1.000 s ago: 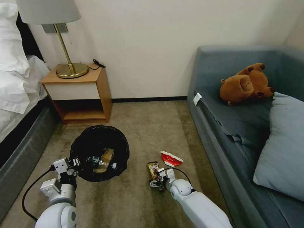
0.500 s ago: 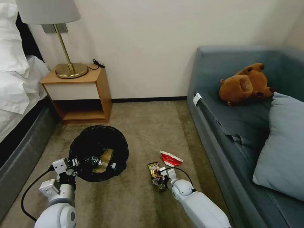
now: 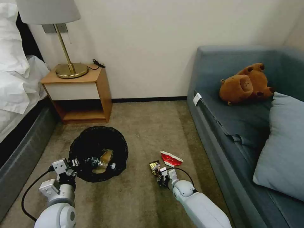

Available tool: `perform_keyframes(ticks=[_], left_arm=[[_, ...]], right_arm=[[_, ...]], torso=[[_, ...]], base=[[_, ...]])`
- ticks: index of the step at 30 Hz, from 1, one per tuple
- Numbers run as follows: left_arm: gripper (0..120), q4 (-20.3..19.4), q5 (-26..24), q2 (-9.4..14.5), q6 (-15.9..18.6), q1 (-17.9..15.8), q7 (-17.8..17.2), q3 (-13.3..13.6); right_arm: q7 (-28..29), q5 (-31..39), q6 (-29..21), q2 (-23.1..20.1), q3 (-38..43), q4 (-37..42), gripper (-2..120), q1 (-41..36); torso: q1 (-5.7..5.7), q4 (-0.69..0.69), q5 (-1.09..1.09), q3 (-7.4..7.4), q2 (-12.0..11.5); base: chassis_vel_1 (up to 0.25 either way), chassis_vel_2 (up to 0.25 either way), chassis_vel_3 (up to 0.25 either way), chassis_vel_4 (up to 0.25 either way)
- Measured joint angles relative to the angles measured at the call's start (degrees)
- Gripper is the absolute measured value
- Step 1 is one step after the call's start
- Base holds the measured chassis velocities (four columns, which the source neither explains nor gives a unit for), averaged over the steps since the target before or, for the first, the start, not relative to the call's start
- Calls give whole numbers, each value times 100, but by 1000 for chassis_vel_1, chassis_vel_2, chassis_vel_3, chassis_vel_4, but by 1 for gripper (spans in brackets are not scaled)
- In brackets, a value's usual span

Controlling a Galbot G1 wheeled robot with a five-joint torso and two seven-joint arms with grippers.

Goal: Pick up the trash bin, then pick up the garbage on the floor and place it into the trash bin.

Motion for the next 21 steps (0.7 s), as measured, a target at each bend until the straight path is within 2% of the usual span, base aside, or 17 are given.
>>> perform_keyframes(ticks=[1, 12, 21], left_arm=[[3, 66, -7, 16, -7, -37, 1, 4], [3, 254, -93, 67, -56, -107, 2, 36], [3, 413, -112, 69, -60, -121, -2, 141]], right_arm=[[39, -12, 0, -29, 46, 111, 0, -51], [170, -52, 166, -197, 477, 899, 0, -233], [282, -517, 799, -185, 1025, 2033, 0, -528]], torso=[[0, -1, -2, 0, 0], [0, -1, -3, 0, 0], [0, -2, -3, 0, 0]], base=[[0, 0, 0, 0], [0, 0, 0, 0], [0, 0, 0, 0]])
